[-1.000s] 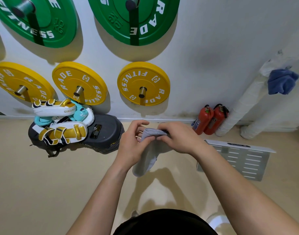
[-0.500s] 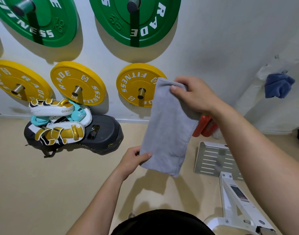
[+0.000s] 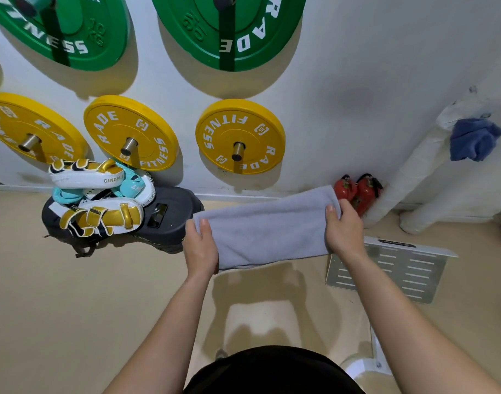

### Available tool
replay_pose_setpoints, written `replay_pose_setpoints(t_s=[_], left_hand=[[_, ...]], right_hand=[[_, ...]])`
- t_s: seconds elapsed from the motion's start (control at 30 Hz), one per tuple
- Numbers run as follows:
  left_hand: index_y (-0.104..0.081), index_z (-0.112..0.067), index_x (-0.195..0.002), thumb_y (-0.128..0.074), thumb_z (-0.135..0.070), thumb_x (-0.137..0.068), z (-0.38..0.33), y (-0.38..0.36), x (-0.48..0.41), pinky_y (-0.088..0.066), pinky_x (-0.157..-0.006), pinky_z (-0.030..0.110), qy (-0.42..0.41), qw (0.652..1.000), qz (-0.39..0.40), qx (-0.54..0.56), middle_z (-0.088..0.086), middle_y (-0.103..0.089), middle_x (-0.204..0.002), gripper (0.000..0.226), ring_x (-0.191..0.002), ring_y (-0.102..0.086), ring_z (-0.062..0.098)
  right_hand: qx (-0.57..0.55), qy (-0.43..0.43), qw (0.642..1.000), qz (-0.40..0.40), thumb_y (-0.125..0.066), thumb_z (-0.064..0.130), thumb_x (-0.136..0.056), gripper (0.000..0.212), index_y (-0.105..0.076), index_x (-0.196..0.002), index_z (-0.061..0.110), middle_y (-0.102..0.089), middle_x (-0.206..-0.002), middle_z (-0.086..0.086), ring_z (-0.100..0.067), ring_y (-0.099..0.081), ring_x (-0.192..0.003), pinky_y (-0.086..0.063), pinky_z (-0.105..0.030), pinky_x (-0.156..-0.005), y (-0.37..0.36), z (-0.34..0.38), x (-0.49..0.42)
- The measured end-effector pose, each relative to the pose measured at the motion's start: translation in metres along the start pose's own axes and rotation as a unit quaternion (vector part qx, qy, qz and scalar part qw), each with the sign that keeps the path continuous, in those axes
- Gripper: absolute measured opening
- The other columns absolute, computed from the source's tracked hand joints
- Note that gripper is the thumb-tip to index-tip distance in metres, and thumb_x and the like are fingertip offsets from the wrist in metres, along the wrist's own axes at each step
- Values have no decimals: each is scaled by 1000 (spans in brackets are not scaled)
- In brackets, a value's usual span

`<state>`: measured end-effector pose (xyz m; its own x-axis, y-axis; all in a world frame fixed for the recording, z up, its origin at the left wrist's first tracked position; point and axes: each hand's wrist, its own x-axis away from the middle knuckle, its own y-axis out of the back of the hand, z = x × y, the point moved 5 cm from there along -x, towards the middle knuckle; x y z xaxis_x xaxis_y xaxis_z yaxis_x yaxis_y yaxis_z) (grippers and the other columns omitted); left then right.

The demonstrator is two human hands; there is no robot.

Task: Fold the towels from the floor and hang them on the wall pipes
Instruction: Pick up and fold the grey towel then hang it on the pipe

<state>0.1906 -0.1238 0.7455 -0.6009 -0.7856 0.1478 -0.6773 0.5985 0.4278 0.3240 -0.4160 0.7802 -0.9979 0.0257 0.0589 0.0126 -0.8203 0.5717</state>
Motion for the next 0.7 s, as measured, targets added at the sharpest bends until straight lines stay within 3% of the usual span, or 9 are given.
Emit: replay_pose_setpoints(t_s=[0.1, 0.2, 0.33, 0.4, 0.5, 0.7], left_hand=[[-39, -13, -89, -35, -39, -105, -3, -1, -2, -39, -67, 41, -58, 991, -8, -122, 5, -55, -86, 31, -81, -50, 33], [-41, -12, -91, -37, -39, -105, 0, -9, -5, -39, -69, 40, -61, 985, 15, -160, 5, -56, -90, 30, -84, -50, 33], [-49, -10, -93, -44, -38, -102, 2, -26, 5, -43, -71, 39, -21, 992, 59, -111, 8, -61, -91, 30, -85, -54, 31], [-52, -8, -89, -50, -34, -100, 1, -38, 16, -41, -65, 34, -14, 994, 89, -69, 5, -61, -84, 29, -78, -54, 24], [-53, -7, -82, -56, -31, -98, -1, -54, 34, -37, -56, 18, -20, 992, 120, -36, 2, -58, -74, 29, -66, -49, 15], [-62, -18, -81, -60, -27, -96, -9, -70, 53, -42, -59, 16, -29, 983, 181, 6, -3, -65, -75, 18, -63, -55, 0]], right_hand=[[-17, -52, 998, -8, -43, 27, -101, 25, -55, -93, 7, -61, -89, -7, -30, -56, -85, -42, -38, -72, -7, -22, 8], [-24, -74, 997, -25, -43, 28, -101, 24, -54, -91, 9, -59, -84, -4, -30, -55, -84, -39, -36, -68, -9, -31, 15], [-72, -37, 996, -26, -49, 25, -99, 18, -58, -90, 13, -61, -84, -1, -20, -55, -78, -40, -31, -63, -16, -22, 34], [-73, -19, 997, -8, -54, 23, -97, 14, -62, -88, 15, -64, -79, 1, -15, -57, -74, -42, -29, -63, -27, -17, 41], [-64, -6, 997, 44, -59, 26, -94, 9, -67, -93, 22, -65, -77, 10, -6, -57, -70, -41, -20, -60, -49, -10, 53], [-23, 3, 989, 145, -60, 31, -93, 12, -61, -104, 34, -60, -79, 13, -6, -57, -65, -46, -27, -62, -79, -2, 76]])
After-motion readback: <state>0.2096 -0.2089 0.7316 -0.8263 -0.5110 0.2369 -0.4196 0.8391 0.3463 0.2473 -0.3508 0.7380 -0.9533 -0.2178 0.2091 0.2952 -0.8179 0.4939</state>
